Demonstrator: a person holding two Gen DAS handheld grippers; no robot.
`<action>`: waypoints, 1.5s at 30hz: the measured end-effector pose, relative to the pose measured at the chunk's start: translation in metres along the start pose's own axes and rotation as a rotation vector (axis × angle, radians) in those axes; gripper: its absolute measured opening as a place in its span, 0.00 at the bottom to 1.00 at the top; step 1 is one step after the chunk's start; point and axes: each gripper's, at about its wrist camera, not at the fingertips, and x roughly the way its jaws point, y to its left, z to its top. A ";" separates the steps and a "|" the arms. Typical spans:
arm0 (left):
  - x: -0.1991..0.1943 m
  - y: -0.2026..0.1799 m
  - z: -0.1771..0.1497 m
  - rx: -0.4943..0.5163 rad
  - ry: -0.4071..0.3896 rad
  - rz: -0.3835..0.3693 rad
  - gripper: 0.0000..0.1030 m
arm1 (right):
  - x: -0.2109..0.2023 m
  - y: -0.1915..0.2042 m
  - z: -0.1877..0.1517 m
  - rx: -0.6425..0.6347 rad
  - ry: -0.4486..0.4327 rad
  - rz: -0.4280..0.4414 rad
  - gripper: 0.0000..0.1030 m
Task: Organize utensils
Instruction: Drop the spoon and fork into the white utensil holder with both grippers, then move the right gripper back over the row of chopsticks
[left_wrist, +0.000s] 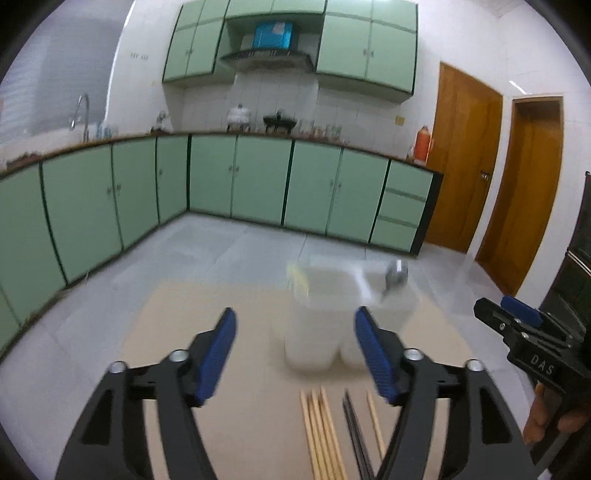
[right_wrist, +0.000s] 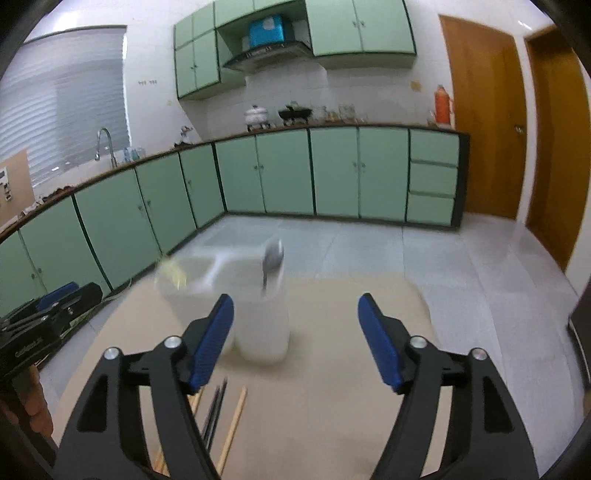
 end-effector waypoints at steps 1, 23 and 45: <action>-0.003 0.000 -0.011 0.006 0.019 0.010 0.69 | -0.004 0.001 -0.011 0.000 0.018 -0.002 0.71; -0.060 0.003 -0.147 0.097 0.262 0.050 0.75 | -0.080 0.059 -0.172 -0.047 0.262 0.027 0.66; -0.079 -0.001 -0.169 0.094 0.214 0.052 0.71 | -0.075 0.071 -0.194 -0.099 0.210 -0.041 0.30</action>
